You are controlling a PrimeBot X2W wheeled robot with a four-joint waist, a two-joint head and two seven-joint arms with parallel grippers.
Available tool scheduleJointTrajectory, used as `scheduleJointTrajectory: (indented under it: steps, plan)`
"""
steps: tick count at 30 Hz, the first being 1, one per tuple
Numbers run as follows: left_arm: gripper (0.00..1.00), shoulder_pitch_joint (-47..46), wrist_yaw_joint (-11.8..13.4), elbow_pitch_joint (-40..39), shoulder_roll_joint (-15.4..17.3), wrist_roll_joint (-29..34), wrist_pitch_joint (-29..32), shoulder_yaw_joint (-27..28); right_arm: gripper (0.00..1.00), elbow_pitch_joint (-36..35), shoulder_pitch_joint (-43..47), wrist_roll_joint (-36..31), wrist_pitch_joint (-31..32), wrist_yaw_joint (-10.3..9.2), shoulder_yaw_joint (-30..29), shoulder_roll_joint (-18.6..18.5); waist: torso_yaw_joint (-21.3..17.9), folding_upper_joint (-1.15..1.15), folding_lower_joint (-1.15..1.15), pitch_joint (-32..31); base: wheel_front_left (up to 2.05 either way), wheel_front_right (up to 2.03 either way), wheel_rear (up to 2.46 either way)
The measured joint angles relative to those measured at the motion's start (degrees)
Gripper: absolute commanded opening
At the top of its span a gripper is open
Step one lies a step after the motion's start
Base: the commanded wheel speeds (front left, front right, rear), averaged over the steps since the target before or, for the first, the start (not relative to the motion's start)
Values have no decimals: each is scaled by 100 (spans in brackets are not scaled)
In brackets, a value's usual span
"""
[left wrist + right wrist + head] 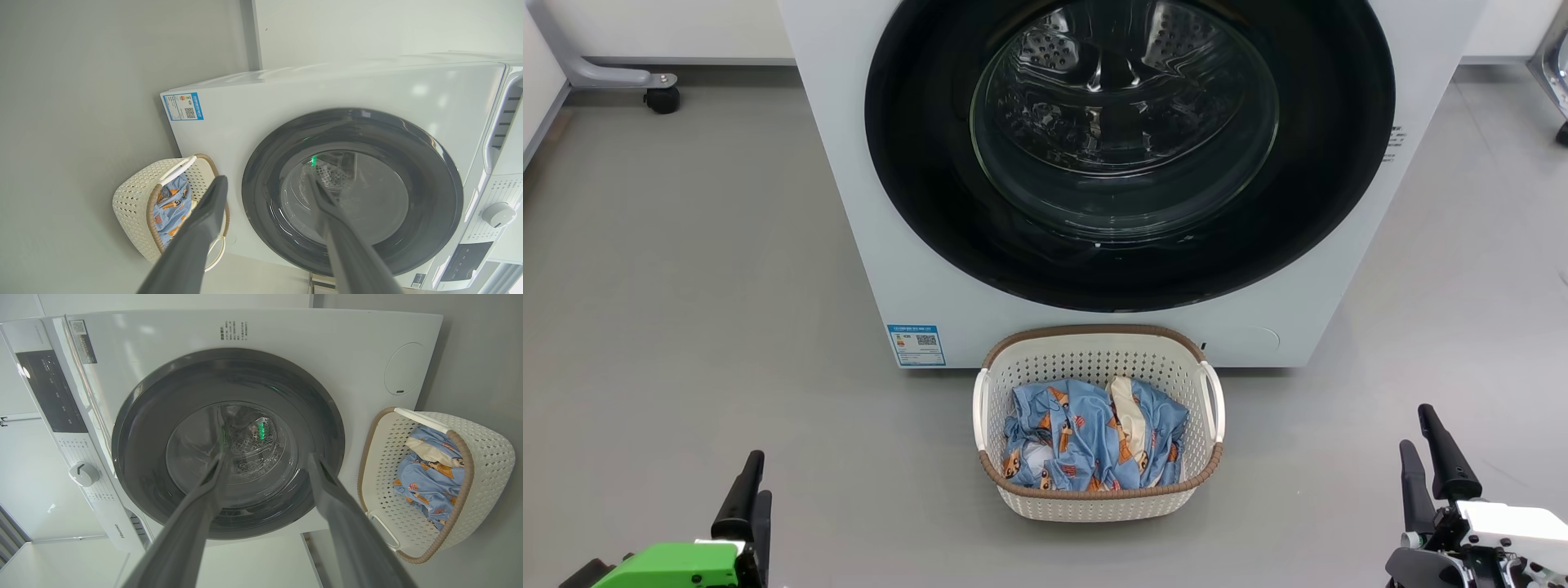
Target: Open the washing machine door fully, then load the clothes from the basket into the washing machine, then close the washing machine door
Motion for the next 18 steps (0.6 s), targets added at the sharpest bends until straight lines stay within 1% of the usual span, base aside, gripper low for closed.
scheduleJointTrajectory:
  steps: [8, 12, 18]
  plan:
    - [100, -1, 0, -73, 3, 110, -178, -118, 100, -170, 2, -190, -174, 0, 41, -22, 3, 0, 0, 3, 0, 0, 0]
    - [100, -1, -1, -100, 25, 176, -256, -169, 100, -265, 15, -412, -249, 0, 89, -86, 4, 0, 0, 3, 0, 0, 0]
    - [100, -1, -1, -135, 77, 474, -410, -308, 100, -399, 51, -759, -382, 0, 191, -192, 4, 0, 0, 4, 0, 0, 0]
